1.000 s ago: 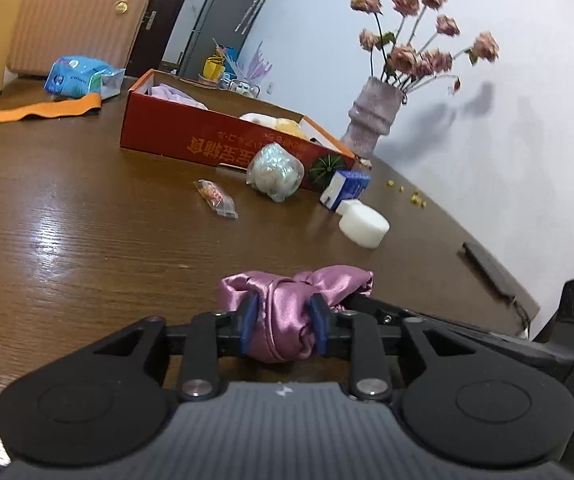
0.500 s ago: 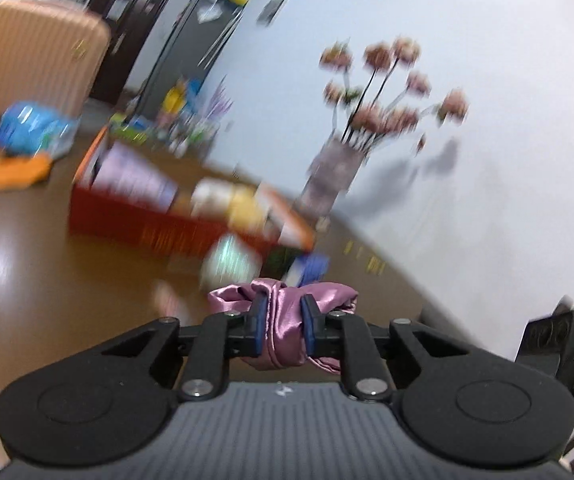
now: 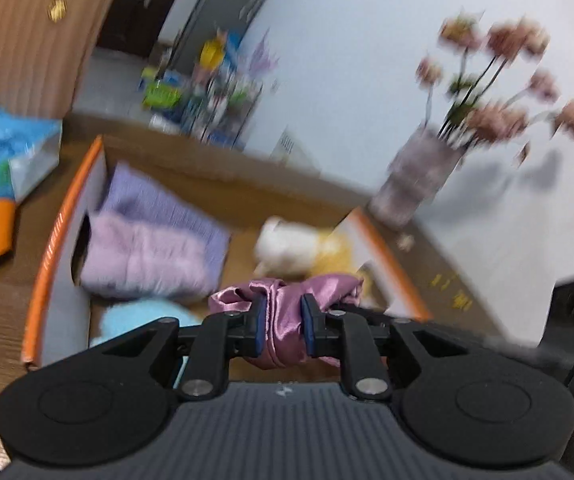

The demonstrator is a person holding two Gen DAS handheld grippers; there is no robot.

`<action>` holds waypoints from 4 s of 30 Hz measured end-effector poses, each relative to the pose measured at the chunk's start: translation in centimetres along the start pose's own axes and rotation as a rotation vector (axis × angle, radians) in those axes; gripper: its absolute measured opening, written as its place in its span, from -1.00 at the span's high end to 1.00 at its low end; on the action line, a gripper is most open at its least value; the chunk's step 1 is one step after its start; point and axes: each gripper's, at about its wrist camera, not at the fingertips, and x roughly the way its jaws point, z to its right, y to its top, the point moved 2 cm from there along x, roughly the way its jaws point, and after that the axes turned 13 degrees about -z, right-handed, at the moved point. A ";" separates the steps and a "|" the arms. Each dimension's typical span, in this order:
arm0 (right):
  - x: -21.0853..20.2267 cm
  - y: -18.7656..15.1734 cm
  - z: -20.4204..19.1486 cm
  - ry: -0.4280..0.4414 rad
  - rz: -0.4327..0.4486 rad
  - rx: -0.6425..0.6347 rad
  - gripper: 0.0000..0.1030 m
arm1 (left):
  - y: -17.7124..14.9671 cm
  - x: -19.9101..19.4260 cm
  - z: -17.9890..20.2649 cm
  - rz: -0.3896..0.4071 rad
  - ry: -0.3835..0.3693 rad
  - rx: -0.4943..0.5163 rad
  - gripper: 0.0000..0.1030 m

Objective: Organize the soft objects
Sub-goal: 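Carry the pink scrunchie into the box and release it, then move the right tool back toward the white foam cylinder, then close the right tool on the white foam cylinder, then carry the white foam cylinder into the box and release it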

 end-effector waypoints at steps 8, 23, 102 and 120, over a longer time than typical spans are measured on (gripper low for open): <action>1.9 -1.0 0.8 0.005 -0.099 -0.015 0.70 | -1.4 1.6 -0.3 -0.052 0.048 0.104 0.20; -11.8 -2.6 -1.5 -0.016 0.123 -0.087 0.21 | -3.8 -10.6 4.8 0.168 0.162 0.165 -0.38; -10.9 -19.2 1.9 -0.170 0.105 -0.067 0.08 | -19.3 -5.2 6.8 0.098 0.280 0.093 0.61; -15.6 -11.8 -2.3 -0.090 0.258 -0.222 0.08 | -8.8 -10.3 6.3 0.240 0.144 0.156 0.61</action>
